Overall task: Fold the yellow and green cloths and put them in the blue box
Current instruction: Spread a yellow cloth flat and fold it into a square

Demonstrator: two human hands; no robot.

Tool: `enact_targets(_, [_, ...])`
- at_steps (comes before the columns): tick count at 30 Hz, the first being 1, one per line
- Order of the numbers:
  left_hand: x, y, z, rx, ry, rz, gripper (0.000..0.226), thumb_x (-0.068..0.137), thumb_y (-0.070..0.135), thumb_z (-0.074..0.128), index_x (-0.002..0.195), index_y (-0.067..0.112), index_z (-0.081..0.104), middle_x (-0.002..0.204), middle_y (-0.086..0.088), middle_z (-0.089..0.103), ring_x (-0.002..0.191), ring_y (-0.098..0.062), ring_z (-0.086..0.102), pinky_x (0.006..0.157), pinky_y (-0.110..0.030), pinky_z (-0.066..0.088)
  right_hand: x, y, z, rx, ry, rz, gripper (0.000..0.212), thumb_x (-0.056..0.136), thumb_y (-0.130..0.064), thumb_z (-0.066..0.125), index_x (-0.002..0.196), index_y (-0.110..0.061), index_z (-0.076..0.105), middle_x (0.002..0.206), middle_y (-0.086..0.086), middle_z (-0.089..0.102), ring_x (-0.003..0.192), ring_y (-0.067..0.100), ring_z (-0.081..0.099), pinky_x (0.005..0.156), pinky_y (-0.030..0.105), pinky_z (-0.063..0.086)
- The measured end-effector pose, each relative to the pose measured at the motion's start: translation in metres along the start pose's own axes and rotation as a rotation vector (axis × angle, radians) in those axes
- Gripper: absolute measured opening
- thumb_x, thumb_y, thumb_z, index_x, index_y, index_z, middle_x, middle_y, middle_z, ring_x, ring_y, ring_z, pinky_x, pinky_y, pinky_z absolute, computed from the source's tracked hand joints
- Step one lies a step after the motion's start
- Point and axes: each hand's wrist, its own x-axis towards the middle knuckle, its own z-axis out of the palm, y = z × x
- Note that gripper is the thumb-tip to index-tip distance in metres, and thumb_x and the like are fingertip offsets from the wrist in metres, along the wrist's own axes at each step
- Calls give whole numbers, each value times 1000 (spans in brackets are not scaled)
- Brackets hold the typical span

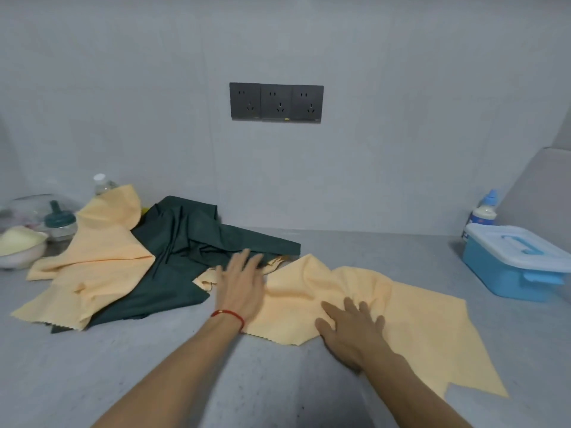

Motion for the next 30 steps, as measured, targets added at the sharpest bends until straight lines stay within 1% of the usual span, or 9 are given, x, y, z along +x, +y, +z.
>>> enact_targets(3, [-22,41,-1,-445,-44,41,37,104,26,38,127,19,65,134,0,60,128,-19,51,112,-41,37,-11,12,-15,109,-31,-41,60,104,-60,24,160,-42,15,171,-3,12,157,27,7,123,56,6])
enact_targets(10, [-71,51,19,-171,-182,221,36,98,30,34,91,19,68,88,3,68,82,-17,59,81,-39,48,-50,61,5,210,151,-136,52,103,-55,42,153,-44,35,165,-14,28,153,7,20,124,37,9])
enact_targets(15, [-35,50,15,-211,-122,97,31,101,29,41,125,28,61,134,3,59,124,-17,51,107,-40,41,-51,89,-2,81,251,24,47,106,-52,30,152,-44,36,166,-14,25,153,8,19,123,40,10])
enact_targets(17, [-2,43,15,0,-197,110,45,106,34,33,149,31,42,163,5,30,152,-17,20,123,-49,17,-46,88,3,40,254,93,51,106,-51,24,157,-42,26,168,-12,16,155,12,13,122,46,9])
enact_targets(21, [56,26,24,286,-334,119,56,107,44,15,161,39,0,169,12,-7,155,-17,-15,119,-66,-11,-25,77,9,6,284,174,56,104,-52,15,159,-43,12,169,-11,7,155,15,6,119,55,11])
enact_targets(23, [66,15,34,284,-421,69,55,106,47,11,160,42,3,169,14,4,156,-16,-7,114,-71,-15,-11,78,5,-10,295,213,56,103,-52,15,159,-43,12,169,-11,8,155,16,6,118,57,12])
enact_targets(25, [63,1,43,214,-409,3,50,106,46,13,153,43,31,160,14,30,153,-16,16,112,-76,-9,7,78,0,-5,292,263,56,104,-50,15,159,-42,12,168,-10,9,155,18,6,117,59,13])
enact_targets(27, [51,-10,42,118,-280,-9,37,107,42,21,119,37,56,126,10,50,132,-17,42,112,-77,8,22,75,-4,0,307,308,55,104,-48,16,159,-40,13,168,-9,10,155,20,5,117,59,12])
enact_targets(30, [32,-16,34,94,-143,15,32,106,41,26,95,31,54,94,7,47,98,-16,50,109,-62,31,41,74,-9,38,321,276,54,105,-44,18,158,-38,18,167,-8,14,155,20,7,118,59,12])
